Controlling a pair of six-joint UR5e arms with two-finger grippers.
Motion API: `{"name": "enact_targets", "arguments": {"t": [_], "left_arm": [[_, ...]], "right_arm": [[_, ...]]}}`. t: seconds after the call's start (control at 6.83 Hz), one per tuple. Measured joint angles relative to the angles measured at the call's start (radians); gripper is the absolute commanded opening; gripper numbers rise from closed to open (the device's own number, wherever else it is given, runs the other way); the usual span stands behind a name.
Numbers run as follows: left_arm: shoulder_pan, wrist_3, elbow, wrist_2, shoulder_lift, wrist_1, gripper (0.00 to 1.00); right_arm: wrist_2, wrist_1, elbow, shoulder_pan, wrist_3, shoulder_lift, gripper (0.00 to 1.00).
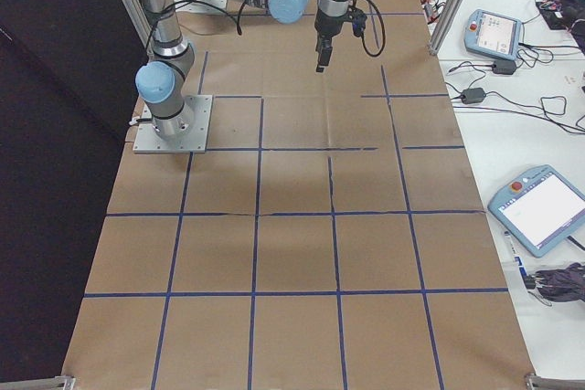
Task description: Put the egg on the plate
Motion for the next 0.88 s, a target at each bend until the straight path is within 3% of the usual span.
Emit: {"name": "enact_targets", "arguments": {"t": [0.88], "left_arm": [[-0.001,-0.005,0.011,-0.004,-0.02,0.003,0.81]], "right_arm": [[0.0,0.0,0.0,0.0,0.0,0.0,1.0]]}}
